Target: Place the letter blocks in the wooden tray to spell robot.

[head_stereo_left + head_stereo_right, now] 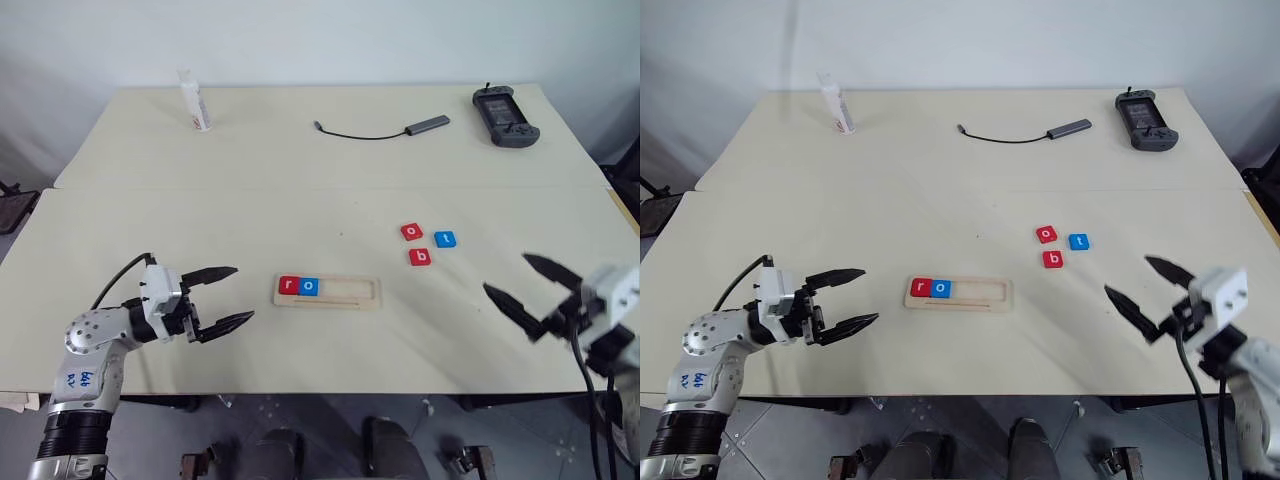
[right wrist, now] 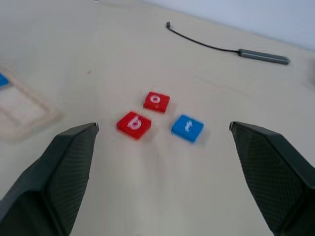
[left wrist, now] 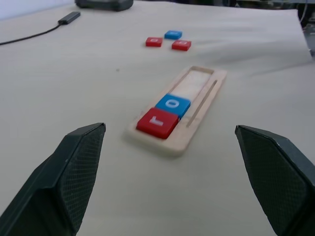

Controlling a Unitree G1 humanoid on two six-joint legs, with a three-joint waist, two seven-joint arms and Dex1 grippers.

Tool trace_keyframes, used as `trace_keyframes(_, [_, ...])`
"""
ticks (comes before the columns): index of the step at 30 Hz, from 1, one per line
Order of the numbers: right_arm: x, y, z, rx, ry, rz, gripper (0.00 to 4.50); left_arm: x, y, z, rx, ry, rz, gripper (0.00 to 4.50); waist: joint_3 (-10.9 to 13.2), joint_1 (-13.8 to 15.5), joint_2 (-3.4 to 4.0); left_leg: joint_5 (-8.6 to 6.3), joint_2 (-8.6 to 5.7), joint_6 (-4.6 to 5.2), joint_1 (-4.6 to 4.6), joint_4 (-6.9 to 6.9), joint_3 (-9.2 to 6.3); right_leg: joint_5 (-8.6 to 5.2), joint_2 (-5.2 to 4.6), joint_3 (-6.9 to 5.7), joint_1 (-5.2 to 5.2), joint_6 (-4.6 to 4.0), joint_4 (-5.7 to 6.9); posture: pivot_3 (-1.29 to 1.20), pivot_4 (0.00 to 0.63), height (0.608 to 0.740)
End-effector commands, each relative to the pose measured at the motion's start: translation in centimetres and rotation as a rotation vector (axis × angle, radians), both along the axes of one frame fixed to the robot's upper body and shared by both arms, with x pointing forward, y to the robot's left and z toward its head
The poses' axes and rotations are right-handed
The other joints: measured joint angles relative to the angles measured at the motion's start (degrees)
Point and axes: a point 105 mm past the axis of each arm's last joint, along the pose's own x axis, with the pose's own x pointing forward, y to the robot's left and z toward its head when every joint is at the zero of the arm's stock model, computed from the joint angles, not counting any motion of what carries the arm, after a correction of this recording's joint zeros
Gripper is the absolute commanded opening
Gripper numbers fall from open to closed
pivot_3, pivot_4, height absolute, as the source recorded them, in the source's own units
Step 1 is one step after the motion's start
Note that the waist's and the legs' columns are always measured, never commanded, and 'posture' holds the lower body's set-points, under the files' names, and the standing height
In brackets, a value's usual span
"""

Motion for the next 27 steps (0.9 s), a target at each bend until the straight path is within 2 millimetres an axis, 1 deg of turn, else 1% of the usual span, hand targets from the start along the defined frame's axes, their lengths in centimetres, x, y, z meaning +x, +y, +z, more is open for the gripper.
trace_keyframes(1, [2.9, 1.0, 1.1, -0.052, 0.143, -0.051, 4.5, -0.1, -1.0, 0.8, -0.009, -0.041, -0.013, 4.48, 0.0, 0.07, 0.0, 0.0, 0.0, -0.01, -0.03, 0.0, -0.01, 0.0, 0.0, -0.01, -0.02, 0.0, 0.0, 0.0, 0.15, 0.74])
trace_keyframes(3, [4.5, 1.5, 1.5, -0.043, 0.223, -0.091, 4.5, -0.2, -1.5, 0.6, -0.01, -0.039, -0.016, 4.48, 0.0, 0.13, 0.0, 0.01, 0.04, -0.02, -0.09, 0.01, -0.09, -0.01, 0.0, -0.09, -0.03, -0.03, -0.05, 0.0, 0.15, 0.74])
trace_keyframes(5, [5.8, 1.8, 1.4, -0.069, 0.291, -0.135, 4.5, -0.4, -1.9, 0.2, -0.012, -0.037, -0.019, 4.48, 0.0, 0.29, 0.0, 0.01, 0.02, -0.02, -0.17, -0.01, -0.12, -0.01, -0.02, -0.1, -0.07, -0.03, -0.08, 0.0, 0.15, 0.74])
trace_keyframes(7, [7.2, 2.2, 1.5, -0.065, 0.323, -0.174, 4.5, -0.5, -2.4, 0.0, -0.023, -0.035, -0.019, 4.48, 0.0, 0.42, 0.0, 0.0, -0.04, -0.01, -0.27, -0.01, -0.16, -0.01, -0.06, -0.14, -0.11, -0.02, -0.06, 0.0, 0.15, 0.74])
trace_keyframes(10, [8.2, 2.4, 1.5, -0.104, 0.351, -0.196, 4.5, -0.7, -2.7, -0.2, -0.026, -0.037, -0.015, 4.48, 0.0, 0.41, -0.01, -0.03, -0.1, 0.05, -0.36, -0.02, -0.16, -0.01, -0.1, -0.15, -0.15, -0.02, -0.02, 0.0, 0.15, 0.74])
trace_keyframes(12, [8.9, 2.2, 1.7, -0.089, 0.369, -0.227, 4.5, -0.8, -2.7, -0.3, -0.029, -0.039, -0.007, 4.48, 0.0, 0.28, 0.0, -0.04, -0.11, 0.07, -0.39, -0.06, -0.16, -0.01, -0.11, -0.17, -0.19, -0.02, -0.02, 0.0, 0.15, 0.74])
trace_keyframes(16, [9.2, 2.6, 2.0, -0.103, 0.385, -0.221, 4.5, -0.8, -2.5, -0.7, -0.025, -0.034, 0.006, 4.48, 0.0, 0.15, 0.0, -0.04, -0.1, 0.07, -0.4, -0.09, -0.15, -0.01, -0.09, -0.19, -0.22, -0.02, -0.04, 0.0, 0.15, 0.74])
trace_keyframes(22, [9.2, 3.1, 2.0, -0.097, 0.401, -0.237, 4.5, -0.6, -2.2, -1.1, -0.025, -0.041, 0.017, 4.48, 0.0, 0.1, 0.0, -0.04, -0.09, 0.07, -0.4, -0.08, -0.14, -0.01, -0.08, -0.19, -0.22, -0.02, -0.02, 0.0, 0.15, 0.74])
trace_keyframes(24, [9.2, 3.0, 2.0, -0.073, 0.408, -0.27, 4.5, -0.6, -2.1, -1.3, -0.025, -0.041, 0.018, 4.48, 0.0, 0.06, 0.0, -0.04, -0.09, 0.07, -0.4, -0.08, -0.14, -0.01, -0.08, -0.18, -0.24, -0.02, -0.01, 0.0, 0.15, 0.74])
trace_keyframes(27, [8.7, 3.0, 1.4, -0.061, 0.453, -0.321, 4.5, -0.6, -1.9, -1.5, -0.026, -0.037, 0.025, 4.48, 0.0, 0.1, 0.0, -0.04, -0.09, 0.07, -0.4, -0.09, -0.13, -0.01, -0.08, -0.18, -0.27, -0.02, 0.03, 0.0, 0.15, 0.74])
